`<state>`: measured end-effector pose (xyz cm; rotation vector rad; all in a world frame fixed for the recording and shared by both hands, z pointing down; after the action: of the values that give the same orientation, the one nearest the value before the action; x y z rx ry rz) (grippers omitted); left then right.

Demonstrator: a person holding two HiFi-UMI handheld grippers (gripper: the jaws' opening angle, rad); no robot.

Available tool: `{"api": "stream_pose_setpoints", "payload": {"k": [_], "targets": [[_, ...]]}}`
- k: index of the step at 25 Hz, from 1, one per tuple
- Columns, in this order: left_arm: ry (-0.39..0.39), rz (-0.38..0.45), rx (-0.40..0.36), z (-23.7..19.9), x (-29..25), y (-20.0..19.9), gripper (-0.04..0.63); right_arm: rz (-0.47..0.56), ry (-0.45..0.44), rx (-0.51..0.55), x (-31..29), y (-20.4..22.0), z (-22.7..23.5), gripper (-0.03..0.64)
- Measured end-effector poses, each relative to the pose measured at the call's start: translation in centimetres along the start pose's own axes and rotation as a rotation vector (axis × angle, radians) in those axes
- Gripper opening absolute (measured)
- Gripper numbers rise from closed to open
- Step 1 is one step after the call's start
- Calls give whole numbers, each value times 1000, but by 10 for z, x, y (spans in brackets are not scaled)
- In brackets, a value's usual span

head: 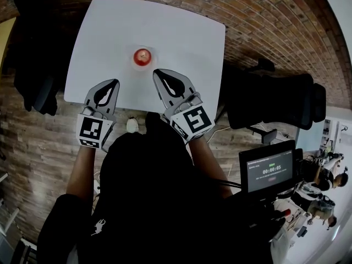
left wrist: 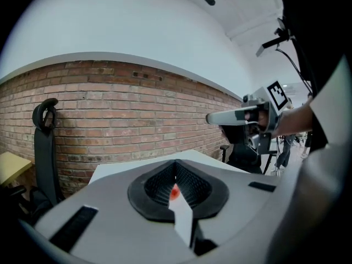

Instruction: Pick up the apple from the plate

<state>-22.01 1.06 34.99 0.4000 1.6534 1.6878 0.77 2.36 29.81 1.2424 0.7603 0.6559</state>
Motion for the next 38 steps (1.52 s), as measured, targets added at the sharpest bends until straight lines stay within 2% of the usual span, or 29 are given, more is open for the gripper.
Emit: {"api": "stream_pose_setpoints", "payload": {"k": [8,12,17,24,31,38], "targets": [[-36,-14,48,4,-5,12,6,-103,-48,26,-11,10,-7,3],[-19,-54,103,9,-61,17,8,-160,-73,4,-23,18,46,3],[-22,-95,115,10,-120,32,8,-206,-100,-17,-38,35,97,3],[-56,-123,139,9,-116,40,9,-167,-154,-19,-46,32,88,3],[-53,-160,133,12,-115,47,11,-184,-162,-20,-49,31,88,3],[-50,-210,154,9,-176,85,11,-232,-144,-52,-65,66,142,3]]}}
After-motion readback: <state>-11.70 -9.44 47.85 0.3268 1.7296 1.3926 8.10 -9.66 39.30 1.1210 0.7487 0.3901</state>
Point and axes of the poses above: the fingertips, and each gripper's own axes: x backward along the fingers, z to its right, y out of its underside, the point moved 10 cm from there along x, backward along the fingers, and after that the axes turned 7 degrees about -x, right-handed, at the moved point
